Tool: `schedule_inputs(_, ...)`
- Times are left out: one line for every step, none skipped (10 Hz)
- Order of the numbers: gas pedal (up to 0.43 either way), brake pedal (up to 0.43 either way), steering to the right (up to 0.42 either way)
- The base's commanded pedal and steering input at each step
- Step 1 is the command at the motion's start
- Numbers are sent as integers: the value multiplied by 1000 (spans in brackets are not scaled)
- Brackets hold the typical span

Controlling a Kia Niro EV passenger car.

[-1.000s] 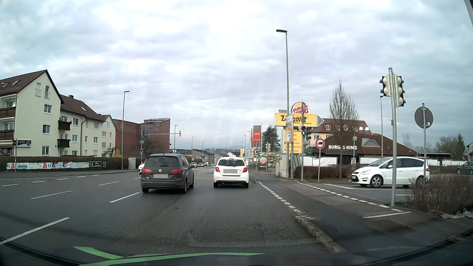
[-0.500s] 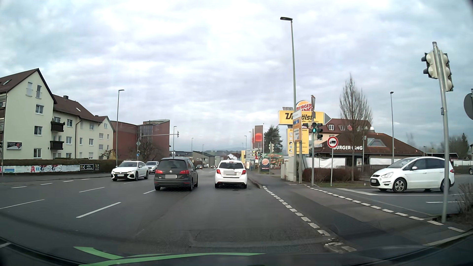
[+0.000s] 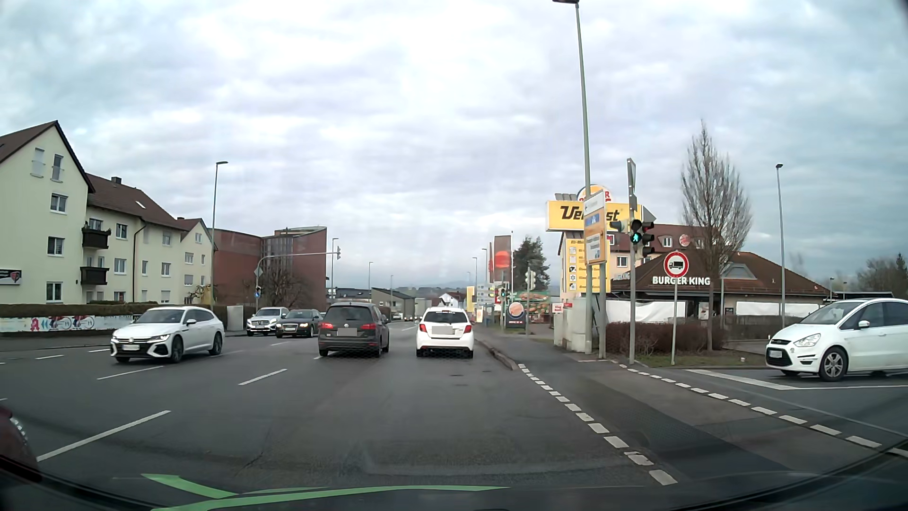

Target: Follow the waypoints while adhering to traffic rules and regulations

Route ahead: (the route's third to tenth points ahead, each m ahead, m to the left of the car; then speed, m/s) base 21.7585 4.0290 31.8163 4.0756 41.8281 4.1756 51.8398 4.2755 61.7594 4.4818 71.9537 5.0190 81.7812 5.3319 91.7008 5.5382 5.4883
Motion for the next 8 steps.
schedule_inputs(189,0,-7)
schedule_inputs(157,0,-7)
schedule_inputs(157,0,-6)
schedule_inputs(157,0,-6)
schedule_inputs(157,0,-6)
schedule_inputs(157,0,-5)
schedule_inputs(157,0,-5)
schedule_inputs(157,0,-5)
